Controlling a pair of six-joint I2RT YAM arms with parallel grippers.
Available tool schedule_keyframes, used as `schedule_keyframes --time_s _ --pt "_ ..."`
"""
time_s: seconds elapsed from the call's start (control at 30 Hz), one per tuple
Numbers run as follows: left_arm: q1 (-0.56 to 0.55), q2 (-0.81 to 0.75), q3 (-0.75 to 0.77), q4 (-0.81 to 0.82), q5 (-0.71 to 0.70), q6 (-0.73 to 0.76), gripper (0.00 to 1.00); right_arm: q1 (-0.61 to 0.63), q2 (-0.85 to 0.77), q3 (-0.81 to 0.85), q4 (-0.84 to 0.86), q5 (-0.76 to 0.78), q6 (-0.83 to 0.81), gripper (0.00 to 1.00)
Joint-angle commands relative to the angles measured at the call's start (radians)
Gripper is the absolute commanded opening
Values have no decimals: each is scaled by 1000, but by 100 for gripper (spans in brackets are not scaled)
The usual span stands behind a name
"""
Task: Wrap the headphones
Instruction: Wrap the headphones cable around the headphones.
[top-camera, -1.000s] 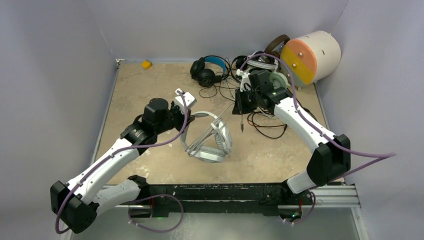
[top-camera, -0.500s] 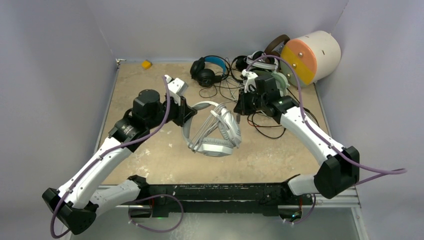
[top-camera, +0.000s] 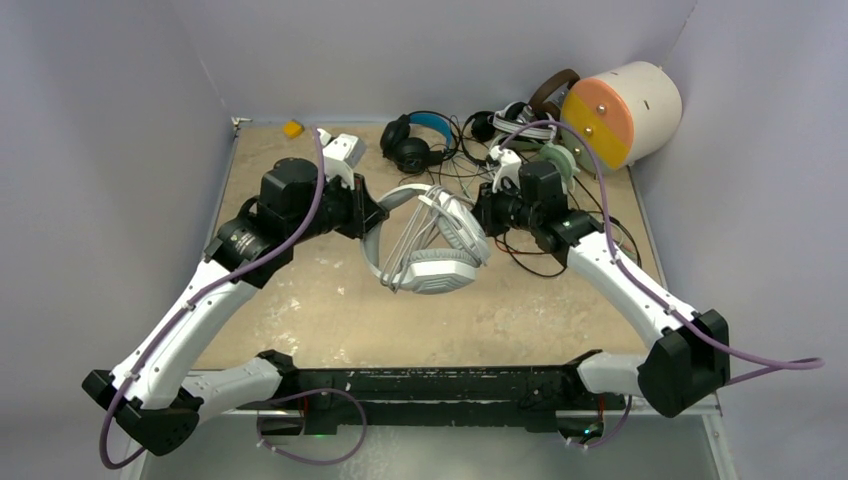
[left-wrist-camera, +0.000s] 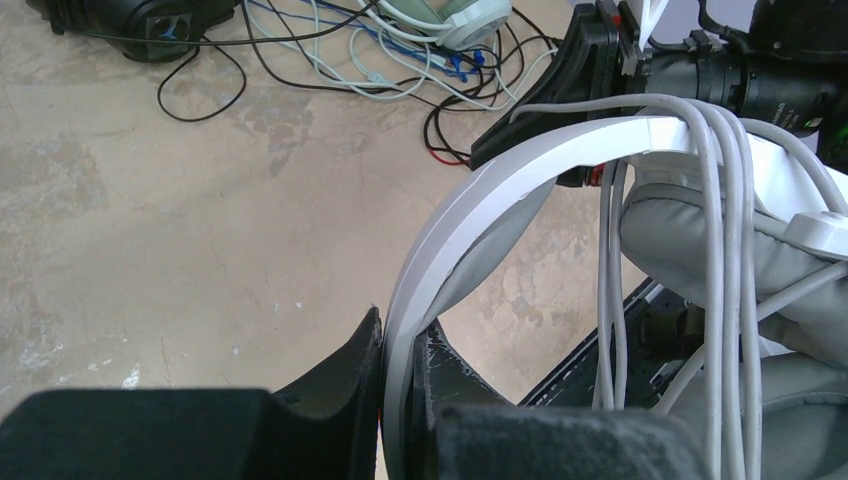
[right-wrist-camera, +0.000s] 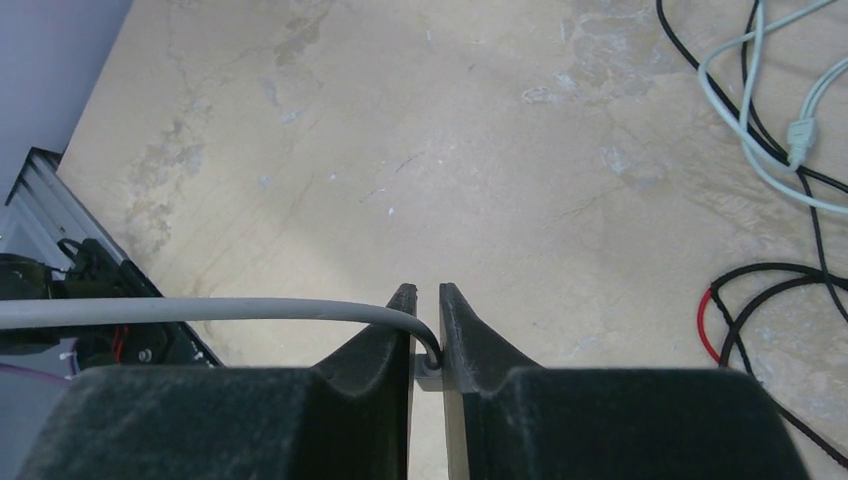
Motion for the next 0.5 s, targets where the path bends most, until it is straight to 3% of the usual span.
schedule_keyframes --time_s 0.0,0.17,0.47 --pt "-1 -10 98 78 23 -98 0 -10 -38 -46 91 -61 -1 16" --pt "-1 5 116 67 11 -134 0 -10 -48 -82 154 -117 -6 3" --pt "-2 11 48 122 -80 -374 0 -9 -65 -234 397 -158 170 0"
